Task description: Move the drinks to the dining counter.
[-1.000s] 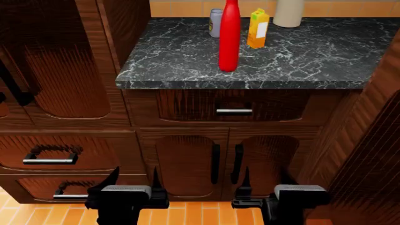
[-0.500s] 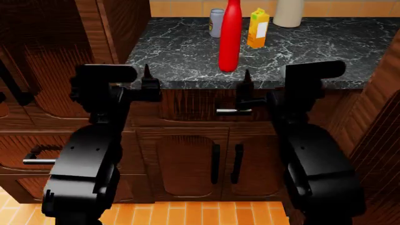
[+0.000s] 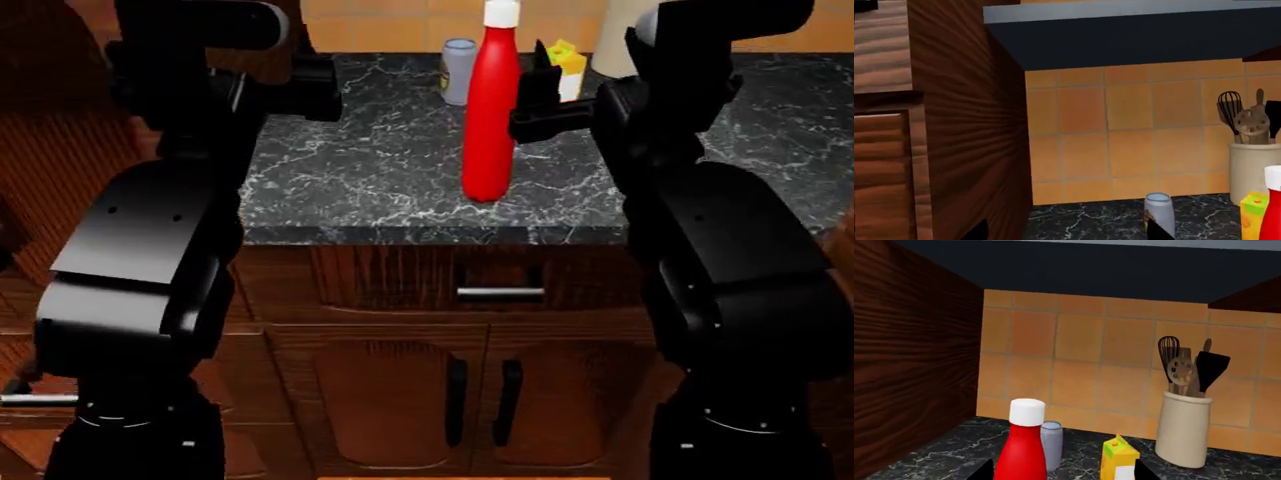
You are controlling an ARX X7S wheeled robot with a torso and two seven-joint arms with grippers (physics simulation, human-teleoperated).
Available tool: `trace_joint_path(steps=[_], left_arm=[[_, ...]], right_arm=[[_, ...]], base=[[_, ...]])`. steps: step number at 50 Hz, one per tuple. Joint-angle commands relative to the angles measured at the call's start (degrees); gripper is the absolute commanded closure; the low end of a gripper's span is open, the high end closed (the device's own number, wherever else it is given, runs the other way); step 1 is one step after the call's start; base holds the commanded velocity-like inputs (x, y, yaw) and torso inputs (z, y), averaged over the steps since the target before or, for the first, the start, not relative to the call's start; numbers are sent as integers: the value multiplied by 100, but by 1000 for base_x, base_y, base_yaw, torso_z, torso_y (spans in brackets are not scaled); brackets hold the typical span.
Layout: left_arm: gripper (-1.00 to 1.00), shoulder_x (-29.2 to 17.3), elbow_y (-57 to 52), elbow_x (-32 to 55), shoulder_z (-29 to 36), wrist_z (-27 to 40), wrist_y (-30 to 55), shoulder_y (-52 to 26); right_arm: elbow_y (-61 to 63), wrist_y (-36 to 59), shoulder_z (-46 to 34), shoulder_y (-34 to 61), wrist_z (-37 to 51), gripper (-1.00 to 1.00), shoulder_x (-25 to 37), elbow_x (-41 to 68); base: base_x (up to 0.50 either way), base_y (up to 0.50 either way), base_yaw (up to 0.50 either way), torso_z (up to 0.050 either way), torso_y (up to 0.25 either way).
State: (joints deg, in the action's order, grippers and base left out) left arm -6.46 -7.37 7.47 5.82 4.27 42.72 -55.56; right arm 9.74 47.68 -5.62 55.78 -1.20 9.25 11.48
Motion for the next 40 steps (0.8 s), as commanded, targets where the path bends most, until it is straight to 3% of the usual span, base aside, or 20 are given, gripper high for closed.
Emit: trace_joint_path(steps=[1,18,25,40], left_arm=[[-100,-45,-3,45,96,44,71,-84],[-100,-225,-337,166,-30,111,191,51],[-100,-322,-491,184,-100,167,284,82],[-100,-420,-542,216,-155,235,288,241]], right_arm=[[160,152,130,26,8,-100,52,154],[312,419,43,159,103,-100,83,217],[355,379,-194,88,-4,-100,199,190],[446,363,68,-45,55,-100,210,358]], base=[[500,-230,0,0,0],[500,-335,0,0,1],[119,0,0,0,0],[500,-2,0,0,1]])
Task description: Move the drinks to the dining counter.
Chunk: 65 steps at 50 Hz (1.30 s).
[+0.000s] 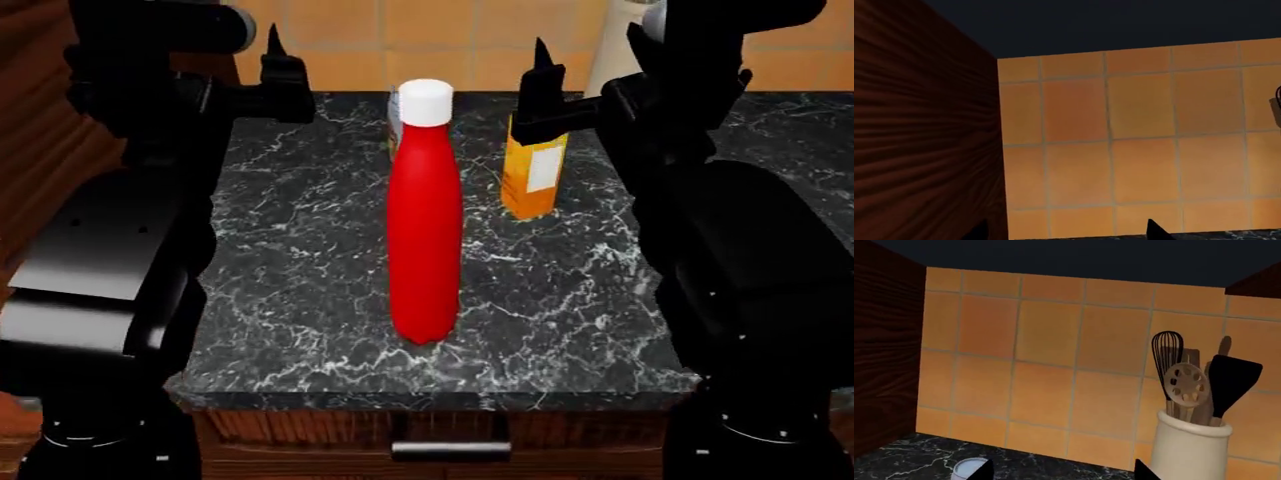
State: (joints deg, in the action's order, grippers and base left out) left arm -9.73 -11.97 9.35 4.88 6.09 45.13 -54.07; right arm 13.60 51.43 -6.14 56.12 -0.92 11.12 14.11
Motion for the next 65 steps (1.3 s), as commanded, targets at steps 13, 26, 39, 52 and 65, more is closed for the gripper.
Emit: trace_joint_path(steps=[13,26,39,52,65], left_arm=[[-100,-122,-18,103,-57,37,-5,153],[-100,-1062,-1316,1615,-841,-1322,1694,20],[-100,-1173,-2426,2940,-1779,-2245,2147,585],[-100,-1421,-2797,4096,-2462,-3144,2310,982],[-100,-1466,-2781,4231,-2622,-3307,2135,1145]], right_arm=[[-65,0,55,-17,94,-100,8,99],[76,73,138,-81,120,-100,63,203],[124,107,162,-134,158,-100,86,272],[147,106,175,-164,174,-100,130,325],[74,51,151,-177,187,-100,140,354]], base=[[264,-17,0,0,2],[0,0,0,0,0],[0,0,0,0,0],[0,0,0,0,0],[0,0,0,0,0]])
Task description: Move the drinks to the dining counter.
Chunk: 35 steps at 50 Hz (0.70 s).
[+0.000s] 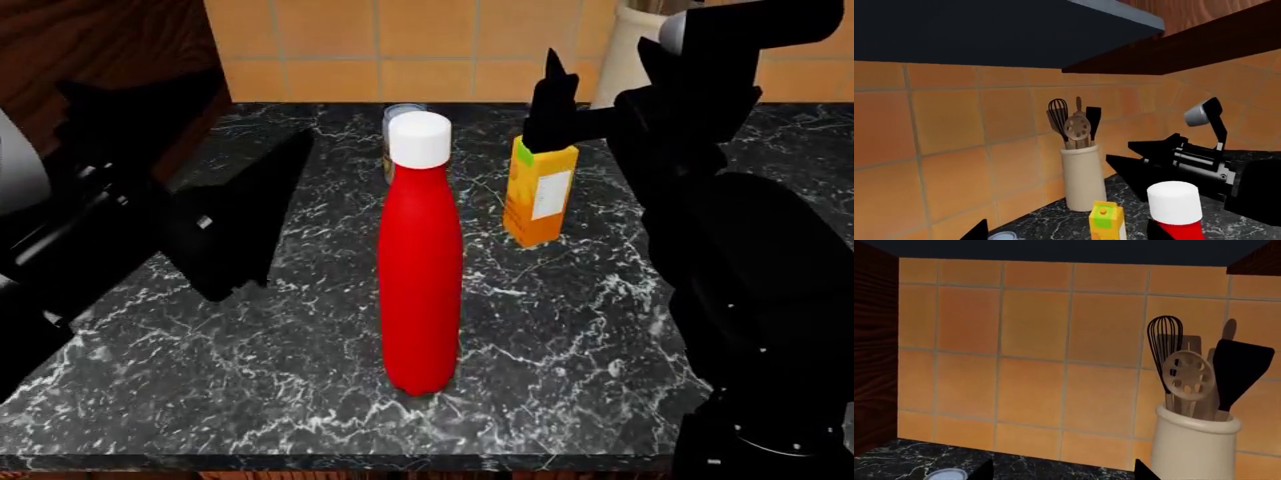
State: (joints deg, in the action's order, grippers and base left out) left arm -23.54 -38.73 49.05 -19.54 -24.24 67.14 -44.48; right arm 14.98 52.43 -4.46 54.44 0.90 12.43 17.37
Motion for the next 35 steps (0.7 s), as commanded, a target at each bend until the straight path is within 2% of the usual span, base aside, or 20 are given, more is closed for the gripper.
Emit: trace_joint_path(steps=[1,22,35], left_arm=[[-100,-90,-99,265,-170,-283,-68,188],[-100,-313,-403,443,63,-706,-230,552],[-100,-283,-255,39,721,-764,-426,563]], right_arm=[[-77,-58,-25,-8,5,-100,11,26],[-43,-71,3,-71,57,-100,50,97],[169,44,101,-159,118,-100,134,180]], base=[[0,0,0,0,0],[0,0,0,0,0],[0,0,0,0,0]])
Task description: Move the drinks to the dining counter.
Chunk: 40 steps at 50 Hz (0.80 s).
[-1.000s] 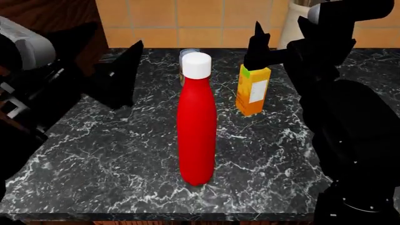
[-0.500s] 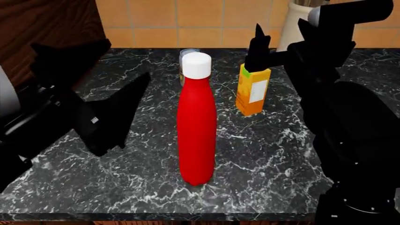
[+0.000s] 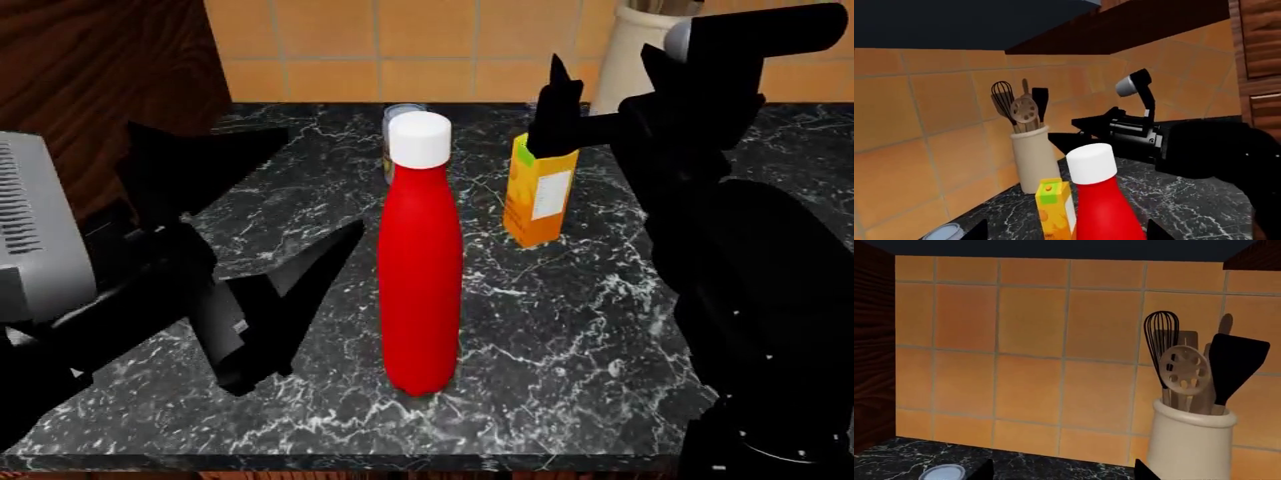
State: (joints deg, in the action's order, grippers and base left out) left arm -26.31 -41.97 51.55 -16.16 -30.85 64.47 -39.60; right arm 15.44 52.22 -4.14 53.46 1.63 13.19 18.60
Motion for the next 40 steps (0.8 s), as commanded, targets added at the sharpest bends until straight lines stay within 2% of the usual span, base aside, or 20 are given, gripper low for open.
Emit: trace_joint_path(steps=[1,18,40], left_arm=[[-100,-12,79,-264,436,-118,-200,98],[-100,28,437,-710,971,-322,-645,337],[-100,8,550,-774,1307,-532,-864,472]], right_arm=[[119,57,78,-60,50,-100,55,61],[87,35,42,-43,71,-100,79,97],[83,-32,80,-169,100,-100,141,151]], base=[[0,0,0,0,0],[0,0,0,0,0],[0,0,0,0,0]])
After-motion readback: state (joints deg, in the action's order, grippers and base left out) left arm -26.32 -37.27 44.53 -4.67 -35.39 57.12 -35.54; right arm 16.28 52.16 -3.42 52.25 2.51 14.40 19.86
